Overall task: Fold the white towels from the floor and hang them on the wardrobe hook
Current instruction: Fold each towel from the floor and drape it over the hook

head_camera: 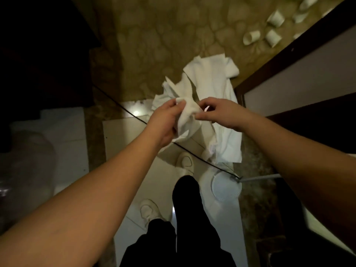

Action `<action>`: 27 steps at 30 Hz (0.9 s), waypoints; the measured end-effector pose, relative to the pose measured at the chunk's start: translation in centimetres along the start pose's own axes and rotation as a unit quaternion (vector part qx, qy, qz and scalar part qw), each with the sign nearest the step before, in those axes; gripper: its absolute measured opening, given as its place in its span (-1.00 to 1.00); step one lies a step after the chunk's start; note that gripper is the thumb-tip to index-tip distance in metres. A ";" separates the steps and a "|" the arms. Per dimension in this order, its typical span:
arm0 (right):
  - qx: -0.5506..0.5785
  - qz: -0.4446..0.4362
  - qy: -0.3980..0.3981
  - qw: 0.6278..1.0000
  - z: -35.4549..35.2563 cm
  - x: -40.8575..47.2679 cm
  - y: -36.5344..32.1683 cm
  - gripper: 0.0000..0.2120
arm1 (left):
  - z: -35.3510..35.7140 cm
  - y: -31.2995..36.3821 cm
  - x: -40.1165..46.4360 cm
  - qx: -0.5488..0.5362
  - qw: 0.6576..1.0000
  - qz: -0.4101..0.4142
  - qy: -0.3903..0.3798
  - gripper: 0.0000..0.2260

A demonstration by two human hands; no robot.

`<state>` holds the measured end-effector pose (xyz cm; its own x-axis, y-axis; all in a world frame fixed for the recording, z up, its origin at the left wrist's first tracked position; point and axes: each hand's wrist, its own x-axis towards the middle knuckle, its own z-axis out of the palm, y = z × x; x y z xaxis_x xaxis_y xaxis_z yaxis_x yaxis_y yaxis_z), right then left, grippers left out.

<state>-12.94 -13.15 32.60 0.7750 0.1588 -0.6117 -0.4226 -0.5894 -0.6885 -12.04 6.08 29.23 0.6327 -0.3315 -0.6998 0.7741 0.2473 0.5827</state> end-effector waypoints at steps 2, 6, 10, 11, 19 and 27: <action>0.004 -0.014 0.002 1.000 -0.2 -2.7 -3.7 -0.78 | 1.4 2.9 -3.8 -0.023 1.000 0.003 -0.018 -0.89; 0.001 -0.053 0.035 0.998 -0.6 -8.8 -10.9 -0.78 | 3.8 8.2 -11.9 0.006 0.998 0.035 -0.044 -0.76; 0.000 -0.091 0.088 0.992 -0.8 -15.8 -17.9 -0.89 | 6.0 12.4 -20.7 0.018 0.996 0.066 -0.062 -0.68; 0.013 -0.106 0.099 0.989 -0.8 -17.7 -19.5 -0.90 | 6.4 13.2 -22.9 0.014 0.995 0.072 -0.061 -0.62; 0.104 -0.200 0.192 0.955 -0.1 -31.0 -27.9 -0.83 | 6.6 13.4 -40.0 0.272 0.945 0.173 -0.059 -0.76; 0.024 -0.254 0.098 0.962 2.0 -43.4 -28.9 -0.79 | 7.5 9.3 -54.2 0.257 0.929 0.265 0.020 -0.79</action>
<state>-35.31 -1.49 78.28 0.9590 0.2613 -0.1098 0.0161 -0.4368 -0.8994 -39.24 19.48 75.71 0.9307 -0.2505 -0.2665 0.2475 -0.1052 0.9632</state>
